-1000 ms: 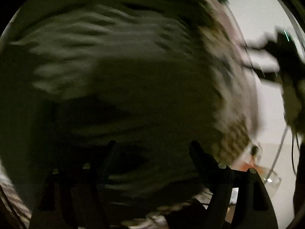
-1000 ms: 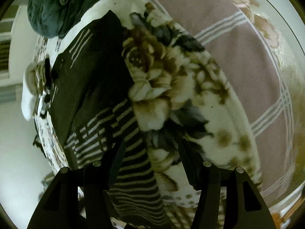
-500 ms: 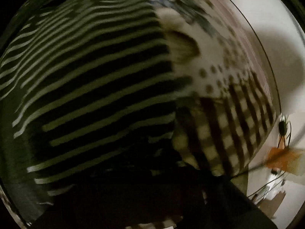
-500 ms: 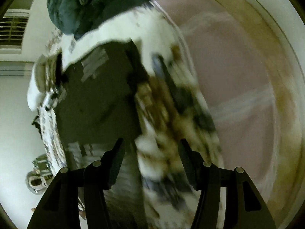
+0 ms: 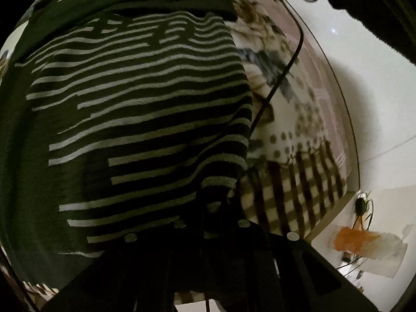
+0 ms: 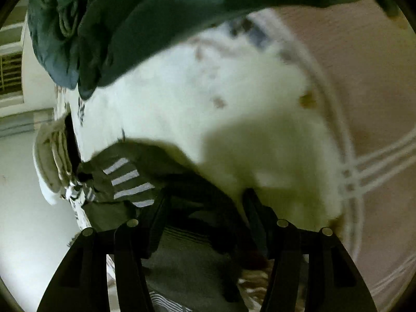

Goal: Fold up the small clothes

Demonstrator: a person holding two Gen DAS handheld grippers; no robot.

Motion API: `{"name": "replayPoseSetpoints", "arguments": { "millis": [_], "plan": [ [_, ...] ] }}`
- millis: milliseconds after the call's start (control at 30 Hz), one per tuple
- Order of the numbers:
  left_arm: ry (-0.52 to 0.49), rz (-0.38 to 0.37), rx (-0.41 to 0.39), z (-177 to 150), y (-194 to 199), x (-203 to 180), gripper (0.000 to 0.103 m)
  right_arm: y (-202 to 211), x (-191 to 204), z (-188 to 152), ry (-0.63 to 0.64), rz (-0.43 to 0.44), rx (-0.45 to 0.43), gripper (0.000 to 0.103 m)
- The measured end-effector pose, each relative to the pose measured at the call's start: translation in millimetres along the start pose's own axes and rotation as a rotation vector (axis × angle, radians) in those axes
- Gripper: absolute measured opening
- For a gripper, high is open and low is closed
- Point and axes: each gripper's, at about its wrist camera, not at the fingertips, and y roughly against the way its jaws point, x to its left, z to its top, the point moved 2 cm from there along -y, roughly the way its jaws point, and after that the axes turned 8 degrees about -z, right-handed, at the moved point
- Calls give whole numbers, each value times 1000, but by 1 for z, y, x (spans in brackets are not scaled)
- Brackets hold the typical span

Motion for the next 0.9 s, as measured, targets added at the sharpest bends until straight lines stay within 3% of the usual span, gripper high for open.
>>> {"name": "replayPoseSetpoints", "arguments": {
  "millis": [67, 100, 233, 433, 667, 900],
  "plan": [
    [16, -8, -21, -1, 5, 7, 6, -6, 14, -2, 53, -38, -8, 22],
    [27, -14, -35, -2, 9, 9, 6, -10, 19, -5, 67, -50, 2, 10],
    [53, -26, -95, 4, 22, 21, 6, 0, 34, -11, 85, -104, -46, 8],
    [94, -49, -238, -5, 104, 53, 6, 43, 95, -32, 219, -202, -99, 7],
    [333, -22, -354, -44, 170, 144, 5, 60, 255, -70, 394, -269, -122, 7],
    [585, -67, -415, -98, 177, 227, 2, -7, 417, -113, 480, -390, -106, 7]
  ]
}}
